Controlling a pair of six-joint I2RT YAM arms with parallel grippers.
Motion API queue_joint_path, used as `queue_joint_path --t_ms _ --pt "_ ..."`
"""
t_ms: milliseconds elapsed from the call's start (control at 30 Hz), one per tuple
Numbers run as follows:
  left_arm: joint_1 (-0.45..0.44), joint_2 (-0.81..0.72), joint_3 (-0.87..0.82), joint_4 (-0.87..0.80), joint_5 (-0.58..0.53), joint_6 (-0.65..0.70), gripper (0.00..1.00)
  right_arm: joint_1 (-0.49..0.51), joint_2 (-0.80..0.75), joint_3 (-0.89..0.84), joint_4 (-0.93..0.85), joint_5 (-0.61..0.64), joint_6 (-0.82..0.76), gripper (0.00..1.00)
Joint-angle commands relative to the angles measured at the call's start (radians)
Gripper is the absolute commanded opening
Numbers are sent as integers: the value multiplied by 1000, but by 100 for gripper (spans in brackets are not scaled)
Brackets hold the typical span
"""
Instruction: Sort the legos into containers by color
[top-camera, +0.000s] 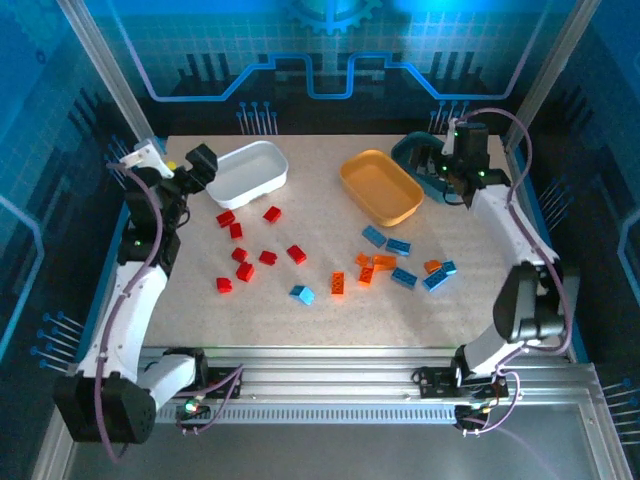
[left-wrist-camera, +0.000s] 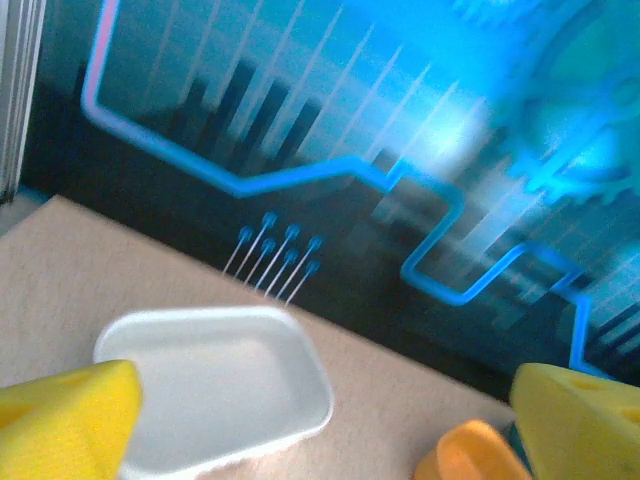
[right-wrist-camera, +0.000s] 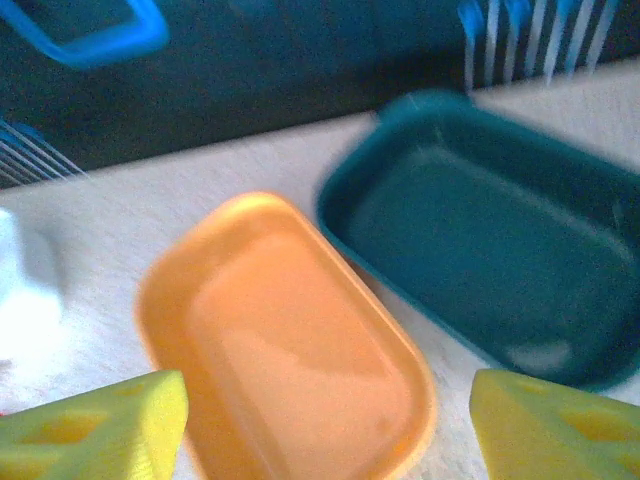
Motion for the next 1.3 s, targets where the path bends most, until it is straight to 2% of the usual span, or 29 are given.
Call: queue_joint_path --t_ms 0,100,167,267,333,433,533,667,833,1000,1167,1267 --pt "8 144 143 -219 93 14 82 16 71 71 -235 2 -41 79" --pt "5 329 356 -450 142 92 74 31 146 120 -309 78 -172 85" --pt "-5 430 456 -549 167 134 72 34 185 141 -322 86 -211 86" --pt "-57 547 563 -667 105 241 72 52 250 203 -344 93 -290 91" --pt "-98 610 606 -725 59 313 73 73 300 245 -354 162 -348 93" --pt "-145 696 641 -773 26 388 73 83 384 320 -382 231 -403 94" --pt "-155 765 655 -772 13 425 72 86 454 396 -408 254 -452 98" --pt "-155 843 700 -765 22 464 72 80 521 470 -413 248 -499 99" --pt "-155 935 771 -787 17 508 66 68 609 584 -452 200 -530 96" --pt "-155 977 774 -763 28 512 63 61 693 673 -501 148 -553 79" --pt "-153 998 769 -744 17 523 57 40 693 670 -482 118 -547 75" --pt "-147 1004 764 -731 13 525 53 38 693 669 -479 100 -549 69"
